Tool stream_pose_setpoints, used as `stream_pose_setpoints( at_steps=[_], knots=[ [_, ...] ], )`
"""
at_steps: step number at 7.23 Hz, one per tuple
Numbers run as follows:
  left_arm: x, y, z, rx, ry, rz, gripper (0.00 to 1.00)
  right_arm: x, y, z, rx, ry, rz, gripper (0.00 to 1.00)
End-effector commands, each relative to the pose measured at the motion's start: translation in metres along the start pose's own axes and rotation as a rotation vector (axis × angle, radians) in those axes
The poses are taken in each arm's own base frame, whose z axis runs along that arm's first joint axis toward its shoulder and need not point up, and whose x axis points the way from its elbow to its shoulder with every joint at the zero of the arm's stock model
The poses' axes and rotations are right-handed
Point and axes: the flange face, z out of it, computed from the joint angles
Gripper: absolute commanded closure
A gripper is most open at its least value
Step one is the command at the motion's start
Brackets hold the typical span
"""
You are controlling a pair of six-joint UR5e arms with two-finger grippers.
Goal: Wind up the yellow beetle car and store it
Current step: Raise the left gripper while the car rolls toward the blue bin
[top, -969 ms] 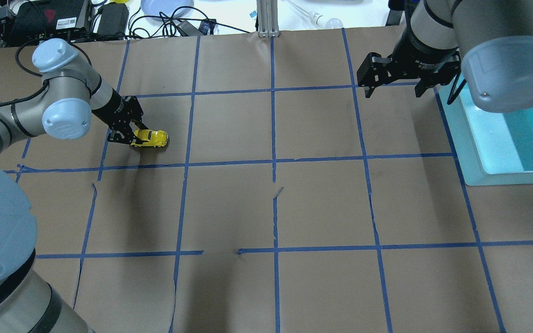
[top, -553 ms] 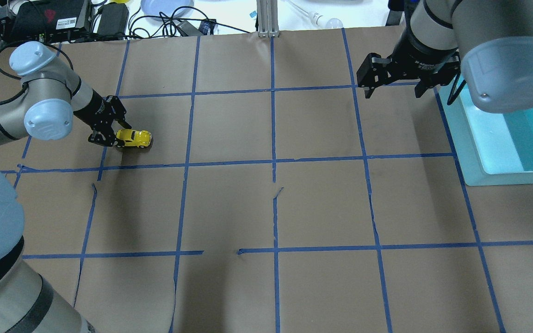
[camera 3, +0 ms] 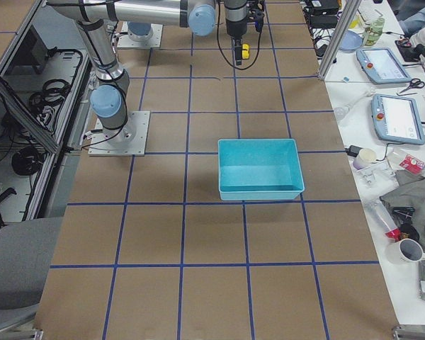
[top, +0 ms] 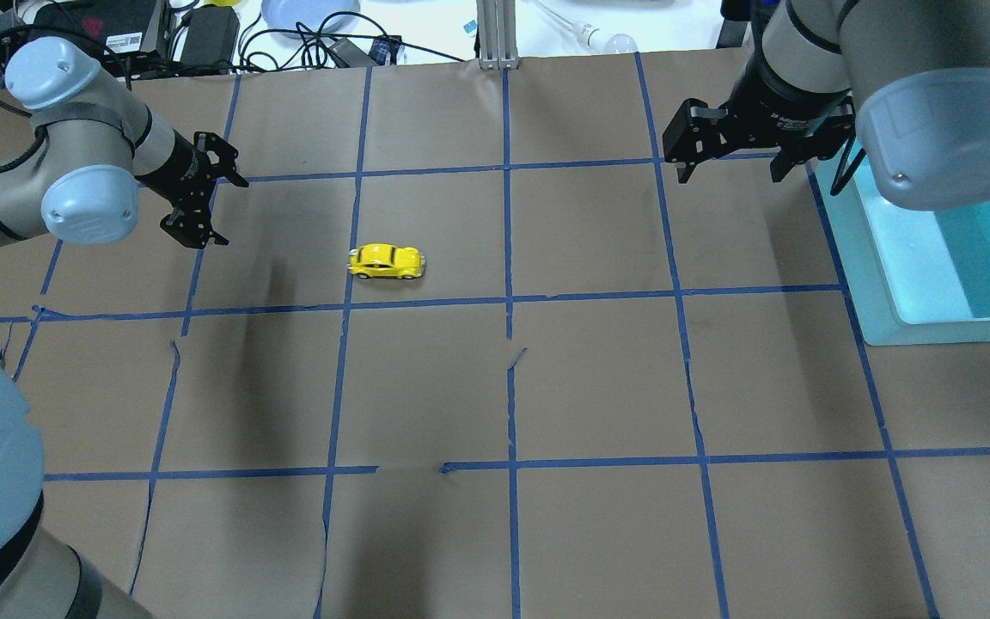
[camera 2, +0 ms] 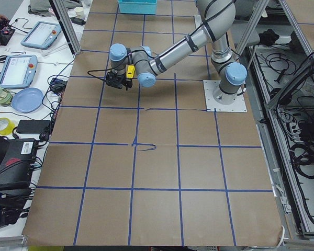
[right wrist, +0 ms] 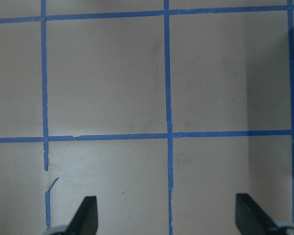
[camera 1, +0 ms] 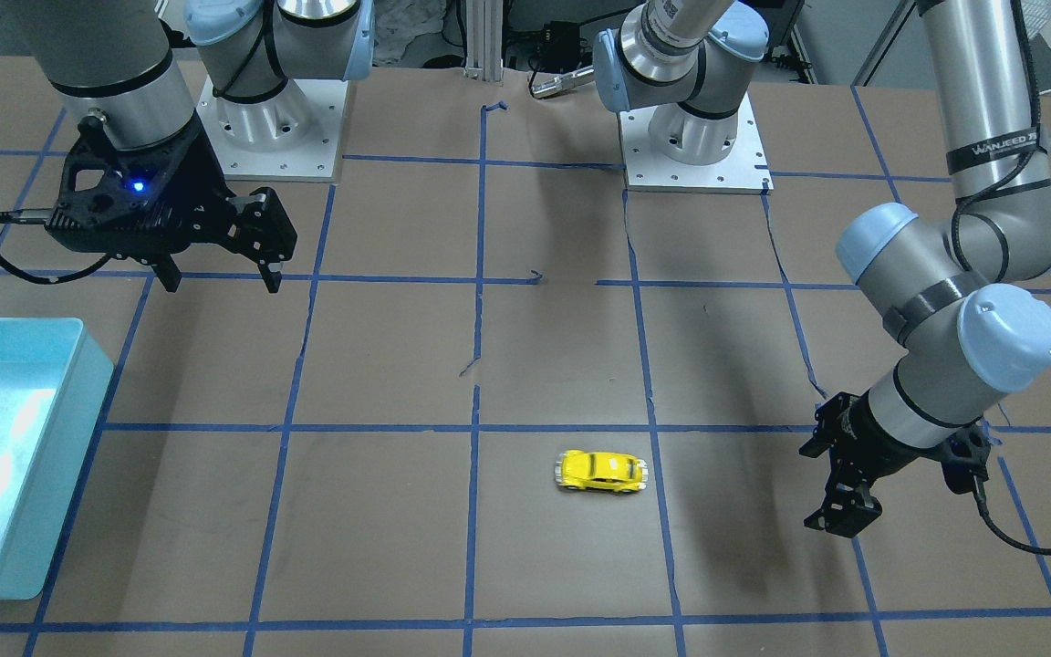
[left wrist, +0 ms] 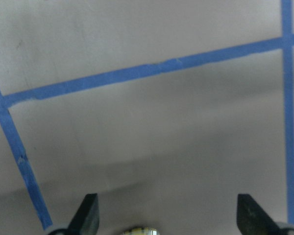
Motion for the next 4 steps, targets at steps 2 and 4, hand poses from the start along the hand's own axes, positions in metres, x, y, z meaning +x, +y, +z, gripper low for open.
stream_pose_setpoints(
  at_steps=[2,4],
  knots=[
    [0.012,0.045,-0.113,0.007,-0.013,0.487,0.00,0.000,0.000,0.000,-0.001,0.000,0.000,0.00],
    [0.016,0.097,-0.187,0.142,-0.237,0.761,0.00,0.000,0.000,0.000,-0.001,0.000,0.000,0.00]
  ],
)
